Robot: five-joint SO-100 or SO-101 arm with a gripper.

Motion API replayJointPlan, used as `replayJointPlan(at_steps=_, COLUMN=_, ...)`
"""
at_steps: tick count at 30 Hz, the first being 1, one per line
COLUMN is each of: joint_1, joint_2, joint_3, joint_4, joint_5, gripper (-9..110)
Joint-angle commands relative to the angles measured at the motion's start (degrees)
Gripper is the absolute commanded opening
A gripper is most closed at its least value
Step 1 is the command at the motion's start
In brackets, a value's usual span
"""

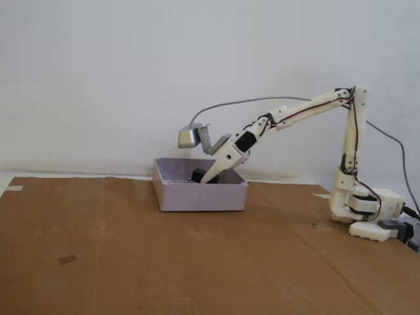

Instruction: Grasp a block and put it in the box.

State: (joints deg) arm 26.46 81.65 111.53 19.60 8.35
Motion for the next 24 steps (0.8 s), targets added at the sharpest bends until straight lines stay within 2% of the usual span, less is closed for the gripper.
replayJointPlan(at_steps=1, joint_1=1.4, joint_2=1.8, joint_3=-2.5, joint_4=-2.6, joint_5=-0.5, gripper=12)
replayJointPlan(at_steps=6, joint_1=1.7, joint_2=1.8, joint_3=-2.5, joint_4=-2.6, joint_5=-0.5, gripper=12)
replayJointPlan(at_steps=11, joint_1=1.7, joint_2=1.8, joint_3=-2.5, joint_4=-2.6, joint_5=-0.5, gripper=20)
replayJointPlan(at_steps=24, joint_1=1.5, joint_2=1.9, joint_3=-1.2, joint_4=-5.4, joint_5=-0.5, gripper=21)
